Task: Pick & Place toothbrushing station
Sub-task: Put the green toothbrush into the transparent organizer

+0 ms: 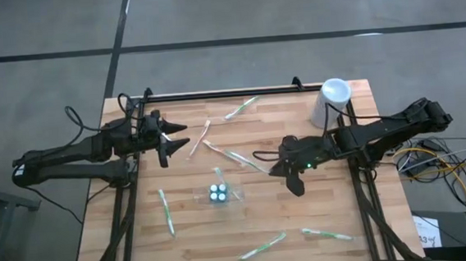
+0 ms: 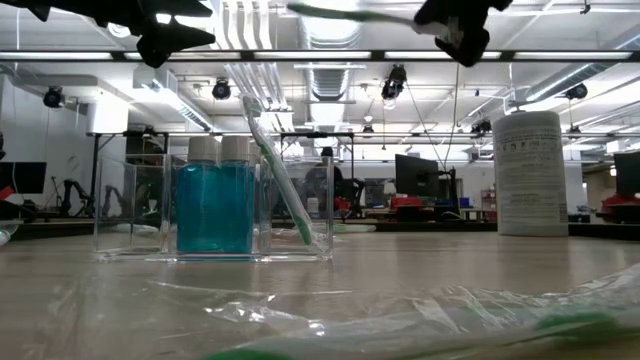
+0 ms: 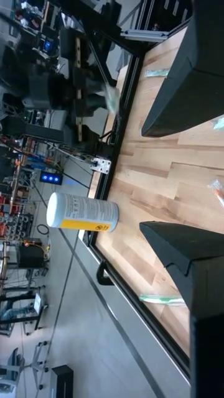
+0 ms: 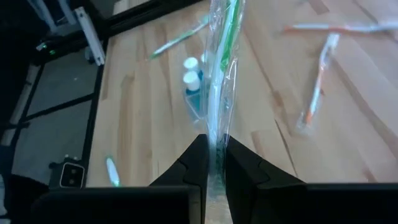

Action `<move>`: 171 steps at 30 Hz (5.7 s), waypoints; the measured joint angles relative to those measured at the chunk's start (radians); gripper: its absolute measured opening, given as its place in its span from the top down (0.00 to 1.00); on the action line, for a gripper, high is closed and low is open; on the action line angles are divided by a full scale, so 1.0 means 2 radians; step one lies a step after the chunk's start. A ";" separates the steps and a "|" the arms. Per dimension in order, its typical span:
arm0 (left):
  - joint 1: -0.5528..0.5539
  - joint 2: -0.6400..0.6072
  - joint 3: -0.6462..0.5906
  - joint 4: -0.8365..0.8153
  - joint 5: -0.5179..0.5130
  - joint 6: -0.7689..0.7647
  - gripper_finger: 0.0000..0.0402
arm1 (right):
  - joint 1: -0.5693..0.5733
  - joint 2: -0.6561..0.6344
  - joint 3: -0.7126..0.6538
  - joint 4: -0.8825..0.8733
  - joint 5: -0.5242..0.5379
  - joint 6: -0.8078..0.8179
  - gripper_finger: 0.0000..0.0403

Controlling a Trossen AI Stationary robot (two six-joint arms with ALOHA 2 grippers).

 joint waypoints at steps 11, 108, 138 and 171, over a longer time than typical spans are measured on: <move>0.000 0.000 0.000 0.000 -0.001 0.000 0.40 | 0.000 0.005 0.016 0.002 0.000 -0.013 0.93; -0.001 0.451 0.483 -0.444 0.097 0.132 0.40 | -0.021 0.071 0.120 -0.101 0.065 -0.046 0.93; -0.001 0.451 0.444 -0.400 0.102 0.126 0.68 | -0.021 0.071 0.120 -0.102 0.065 -0.048 0.93; -0.019 0.451 0.442 -0.369 0.150 0.131 0.70 | -0.026 0.071 0.120 -0.101 0.065 -0.052 0.93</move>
